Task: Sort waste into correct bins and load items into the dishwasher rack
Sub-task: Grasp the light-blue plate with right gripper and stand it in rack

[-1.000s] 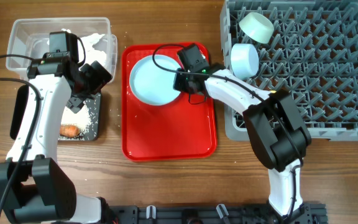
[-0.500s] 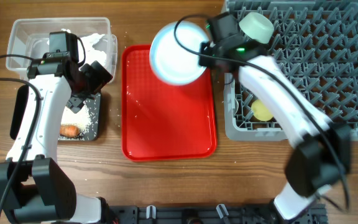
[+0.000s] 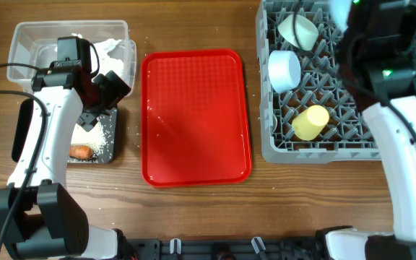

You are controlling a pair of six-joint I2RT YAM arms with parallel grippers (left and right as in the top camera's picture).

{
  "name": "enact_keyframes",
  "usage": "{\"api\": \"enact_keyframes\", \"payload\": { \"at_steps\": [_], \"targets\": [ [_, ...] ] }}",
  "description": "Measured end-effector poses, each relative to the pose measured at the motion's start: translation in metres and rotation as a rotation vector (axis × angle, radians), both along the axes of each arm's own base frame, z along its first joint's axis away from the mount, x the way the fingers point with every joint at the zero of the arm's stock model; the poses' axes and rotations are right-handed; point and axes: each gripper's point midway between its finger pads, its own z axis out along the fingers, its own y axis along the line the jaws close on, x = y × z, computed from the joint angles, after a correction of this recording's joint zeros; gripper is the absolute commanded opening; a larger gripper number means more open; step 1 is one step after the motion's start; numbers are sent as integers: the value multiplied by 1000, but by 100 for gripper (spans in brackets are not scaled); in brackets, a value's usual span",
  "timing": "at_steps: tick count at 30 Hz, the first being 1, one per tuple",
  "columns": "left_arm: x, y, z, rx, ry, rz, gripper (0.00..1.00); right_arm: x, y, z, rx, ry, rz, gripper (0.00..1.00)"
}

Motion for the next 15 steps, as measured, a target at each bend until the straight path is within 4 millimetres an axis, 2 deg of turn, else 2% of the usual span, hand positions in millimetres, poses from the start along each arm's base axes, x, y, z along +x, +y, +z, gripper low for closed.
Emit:
{"api": "enact_keyframes", "payload": {
  "at_steps": [2, 5, 11, 12, 13, 15],
  "targets": [
    [0, 0, 0, 0, 0, 0, 100, 2, -21, -6, -51, 55, -53, 4],
    [0, 0, 0, 0, 0, 0, 100, 12, -40, -30, -115, 183, -88, 4],
    [0, 0, 0, 0, 0, 0, 100, 43, -40, -91, -179, 388, -65, 4],
    [0, 0, 0, 0, 0, 0, 100, 46, -39, -99, -182, 409, -62, 4],
    [0, 0, 0, 0, 0, 0, 100, 51, -39, -116, -190, 460, -57, 4],
    [0, 0, 0, 0, 0, 0, 100, 55, -39, -132, -196, 507, -52, 4]
  ]
}}
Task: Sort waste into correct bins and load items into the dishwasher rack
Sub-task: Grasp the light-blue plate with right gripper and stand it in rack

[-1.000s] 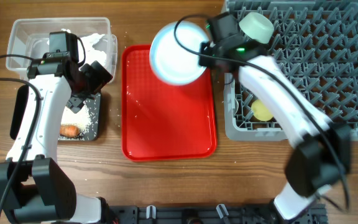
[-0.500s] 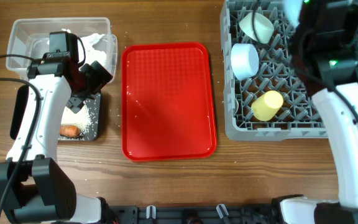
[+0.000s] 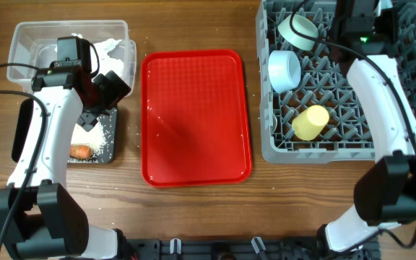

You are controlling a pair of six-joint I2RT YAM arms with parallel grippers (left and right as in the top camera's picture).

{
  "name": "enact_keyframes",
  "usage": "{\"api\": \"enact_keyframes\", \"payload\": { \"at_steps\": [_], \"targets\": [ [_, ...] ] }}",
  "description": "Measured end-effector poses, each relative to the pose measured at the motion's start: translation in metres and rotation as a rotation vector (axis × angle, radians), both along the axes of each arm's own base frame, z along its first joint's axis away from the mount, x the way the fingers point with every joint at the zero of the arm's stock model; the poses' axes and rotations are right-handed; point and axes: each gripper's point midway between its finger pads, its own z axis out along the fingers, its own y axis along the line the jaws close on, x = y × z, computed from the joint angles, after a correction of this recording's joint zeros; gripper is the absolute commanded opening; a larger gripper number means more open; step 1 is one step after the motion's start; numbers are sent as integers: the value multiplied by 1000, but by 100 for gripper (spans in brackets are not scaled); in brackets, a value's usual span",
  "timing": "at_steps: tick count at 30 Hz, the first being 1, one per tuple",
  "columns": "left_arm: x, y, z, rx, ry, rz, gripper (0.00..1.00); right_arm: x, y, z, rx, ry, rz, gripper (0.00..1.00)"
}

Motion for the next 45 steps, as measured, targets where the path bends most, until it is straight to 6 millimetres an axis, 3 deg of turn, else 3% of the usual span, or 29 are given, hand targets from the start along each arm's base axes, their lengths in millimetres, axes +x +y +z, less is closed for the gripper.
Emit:
{"api": "enact_keyframes", "payload": {
  "at_steps": [7, 8, 9, 10, 19, 21, 24, 27, 29, 36, 39, 45],
  "targets": [
    [0, 0, 0, 0, 0, 0, 100, 12, 11, -38, 41, 91, 56, 5],
    [0, 0, 0, 0, 0, 0, 100, 14, 13, -42, 57, 91, 67, 18],
    [0, 0, 0, 0, 0, 0, 100, 16, 17, -44, 71, 89, 81, 65],
    [0, 0, 0, 0, 0, 0, 100, 17, 19, -45, 80, 88, 91, 100],
    [0, 0, 0, 0, 0, 0, 100, 17, 30, -46, 198, -8, 81, 100],
    [0, 0, 0, 0, 0, 0, 100, 10, 40, -24, 233, -53, 110, 100],
    [0, 0, 0, 0, 0, 0, 100, -17, 64, 36, 277, -157, 194, 100],
    [0, 0, 0, 0, 0, 0, 100, -62, 108, 83, 378, -193, 373, 100],
    [0, 0, 0, 0, 0, 0, 100, -85, 138, 100, 455, -197, 506, 100],
    [0, 0, 0, 0, 0, 0, 100, -140, 234, 99, 771, -49, 924, 100],
    [0, 0, 0, 0, 0, 0, 100, -157, 257, 92, 884, 30, 1015, 100],
    [0, 0, 0, 0, 0, 0, 100, -166, 269, 91, 1003, 43, 1018, 100]
  ]
}}
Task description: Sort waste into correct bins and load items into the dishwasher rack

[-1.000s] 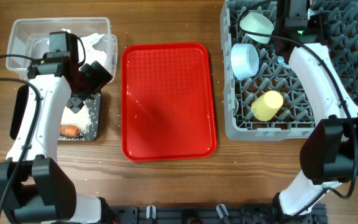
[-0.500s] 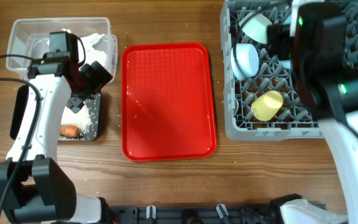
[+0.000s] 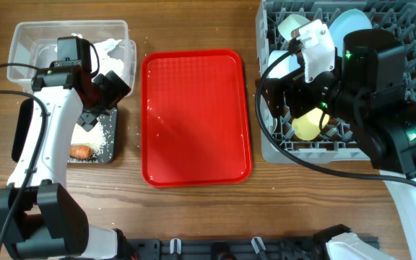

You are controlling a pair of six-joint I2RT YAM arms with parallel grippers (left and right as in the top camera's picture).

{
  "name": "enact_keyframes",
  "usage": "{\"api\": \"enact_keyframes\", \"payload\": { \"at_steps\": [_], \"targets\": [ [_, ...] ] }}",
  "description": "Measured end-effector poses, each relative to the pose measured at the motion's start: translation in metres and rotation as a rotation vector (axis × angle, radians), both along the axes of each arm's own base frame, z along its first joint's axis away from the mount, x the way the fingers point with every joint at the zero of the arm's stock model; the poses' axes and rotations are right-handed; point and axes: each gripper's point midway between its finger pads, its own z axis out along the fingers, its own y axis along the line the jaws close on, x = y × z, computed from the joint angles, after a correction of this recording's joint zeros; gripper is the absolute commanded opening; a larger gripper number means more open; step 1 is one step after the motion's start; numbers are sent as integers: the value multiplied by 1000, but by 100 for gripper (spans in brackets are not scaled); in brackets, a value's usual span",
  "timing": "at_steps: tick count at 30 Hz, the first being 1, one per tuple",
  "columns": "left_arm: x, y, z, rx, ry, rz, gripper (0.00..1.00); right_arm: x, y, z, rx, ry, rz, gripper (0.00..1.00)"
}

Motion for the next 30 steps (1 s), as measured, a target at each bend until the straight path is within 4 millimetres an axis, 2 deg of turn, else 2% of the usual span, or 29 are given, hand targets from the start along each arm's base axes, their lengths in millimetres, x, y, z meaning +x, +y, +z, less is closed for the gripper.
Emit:
{"api": "enact_keyframes", "payload": {
  "at_steps": [11, 15, 19, 24, 30],
  "targets": [
    [0, 0, 0, 0, 0, 0, 100, 24, -7, 25, 13, -132, -81, 100],
    [0, 0, 0, 0, 0, 0, 100, 31, -19, 27, -26, -162, -147, 100],
    [0, 0, 0, 0, 0, 0, 100, 37, -34, 30, -53, -267, -201, 100],
    [0, 0, 0, 0, 0, 0, 100, 25, -63, 19, -23, -401, -281, 100],
    [0, 0, 0, 0, 0, 0, 100, -4, -87, -28, 27, -537, -342, 100]
  ]
}}
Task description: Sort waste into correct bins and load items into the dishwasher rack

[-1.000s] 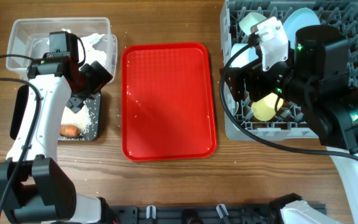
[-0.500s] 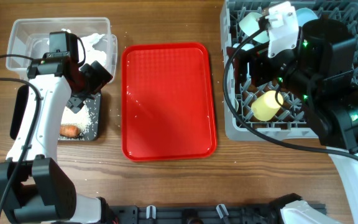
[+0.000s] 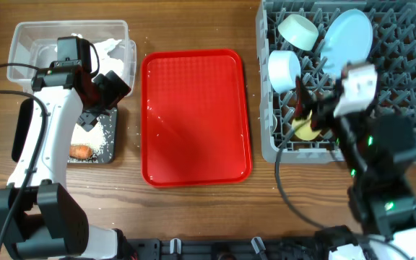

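The red tray point(image 3: 197, 115) lies bare in the middle of the table. At right, the grey dishwasher rack point(image 3: 396, 87) holds a white bowl point(image 3: 298, 30), a pale blue cup point(image 3: 284, 70), a yellow cup point(image 3: 308, 130) and a pale blue plate point(image 3: 349, 36) standing on edge. My right gripper point(image 3: 308, 108) hangs over the yellow cup, its dark fingers apart and holding nothing. My left gripper point(image 3: 89, 118) sits open over the black bin point(image 3: 108, 144), also with nothing in it.
A clear bin point(image 3: 27, 32) with white paper waste stands at the back left. The black bin holds white crumbs and a piece of carrot point(image 3: 82, 152). The right arm's body covers the rack's front edge and the table at the lower right.
The right arm has drawn back toward the table's front edge, and its gripper is now over the yellow cup. The pale blue plate now shows in full in the rack. The left arm is unchanged.
The right arm first reached over the back of the rack, with something pale blue just showing at the top edge. Then its wrist was at the rack's far side. Later the plate stood in the rack. Now the arm is lower. The left arm stayed over the black bin throughout.
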You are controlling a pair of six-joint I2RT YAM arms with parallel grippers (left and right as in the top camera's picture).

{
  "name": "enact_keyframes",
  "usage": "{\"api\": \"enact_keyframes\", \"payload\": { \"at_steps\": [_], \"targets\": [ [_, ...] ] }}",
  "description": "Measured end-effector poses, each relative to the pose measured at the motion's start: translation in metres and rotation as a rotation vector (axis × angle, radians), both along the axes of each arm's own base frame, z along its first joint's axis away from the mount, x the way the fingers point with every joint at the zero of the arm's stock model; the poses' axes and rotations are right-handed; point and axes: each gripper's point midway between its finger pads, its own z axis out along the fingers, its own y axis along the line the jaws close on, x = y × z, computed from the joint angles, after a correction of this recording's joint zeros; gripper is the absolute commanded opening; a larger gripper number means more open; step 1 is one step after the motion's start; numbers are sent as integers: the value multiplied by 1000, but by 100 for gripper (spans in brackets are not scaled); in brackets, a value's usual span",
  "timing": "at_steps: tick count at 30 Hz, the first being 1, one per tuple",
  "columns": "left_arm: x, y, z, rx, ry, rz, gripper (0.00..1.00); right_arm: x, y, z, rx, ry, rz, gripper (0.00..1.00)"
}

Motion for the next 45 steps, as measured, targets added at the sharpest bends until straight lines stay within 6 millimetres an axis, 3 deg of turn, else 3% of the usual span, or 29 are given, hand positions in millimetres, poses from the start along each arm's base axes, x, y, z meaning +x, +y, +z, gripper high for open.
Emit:
{"api": "enact_keyframes", "payload": {
  "at_steps": [8, 15, 19, 24, 45],
  "targets": [
    [0, 0, 0, 0, 1, 0, 100, -40, -12, -90, 114, -104, -19, 100],
    [0, 0, 0, 0, 0, 0, 100, -59, -4, -130, 152, -111, 47, 100],
    [0, 0, 0, 0, 0, 0, 100, -64, 3, -134, 171, -122, 94, 100],
    [0, 0, 0, 0, 0, 0, 100, -67, 5, -153, 208, -72, 103, 100],
    [0, 0, 0, 0, 0, 0, 100, -68, 5, -153, 222, -72, 102, 100]
  ]
}}
